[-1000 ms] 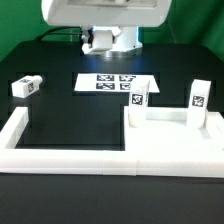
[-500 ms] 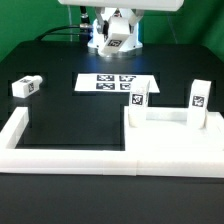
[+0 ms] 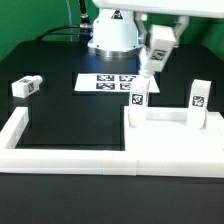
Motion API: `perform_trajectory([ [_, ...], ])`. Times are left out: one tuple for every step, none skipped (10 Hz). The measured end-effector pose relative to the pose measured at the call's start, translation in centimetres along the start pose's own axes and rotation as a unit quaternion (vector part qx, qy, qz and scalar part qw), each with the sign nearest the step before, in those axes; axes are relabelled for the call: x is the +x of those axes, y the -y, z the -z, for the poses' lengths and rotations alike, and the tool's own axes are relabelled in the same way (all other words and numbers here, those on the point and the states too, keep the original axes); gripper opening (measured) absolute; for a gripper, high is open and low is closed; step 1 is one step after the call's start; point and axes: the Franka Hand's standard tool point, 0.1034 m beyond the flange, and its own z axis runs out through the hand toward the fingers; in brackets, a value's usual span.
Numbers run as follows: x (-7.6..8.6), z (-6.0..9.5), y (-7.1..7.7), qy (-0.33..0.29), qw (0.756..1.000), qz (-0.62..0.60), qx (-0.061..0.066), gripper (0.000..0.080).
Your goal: Assemble square table
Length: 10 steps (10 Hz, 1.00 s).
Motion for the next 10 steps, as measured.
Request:
perform_trajectory([
  [0.6, -0.7, 2.1, -0.022, 1.0, -0.01, 0.005, 0.029],
  [1.3, -1.0, 3.0, -0.047, 0.999, -0.003, 0.008, 0.029],
  [1.7, -0.9, 2.7, -0.085, 0.996, -0.001, 0.005, 0.029],
  [1.5, -0.9, 2.7, -0.126, 0.992, -0.001, 0.004, 0.029],
  [1.2, -1.2, 2.7, -0.144, 0.99, 0.0, 0.002, 0.029],
  [1.0, -1.4, 2.7, -0.135, 0.991, 0.0, 0.003, 0.029],
  [0.1, -1.7, 1.6, -0.148, 0.989, 0.005, 0.0, 0.029],
  [-0.2, -2.3, 1.3, -0.154, 0.988, 0.001, 0.007, 0.029],
  [0.6, -3.2, 2.6, -0.18, 0.983, -0.005, 0.022, 0.029],
  [1.9, -4.1, 5.0, -0.201, 0.979, -0.015, 0.044, 0.029],
])
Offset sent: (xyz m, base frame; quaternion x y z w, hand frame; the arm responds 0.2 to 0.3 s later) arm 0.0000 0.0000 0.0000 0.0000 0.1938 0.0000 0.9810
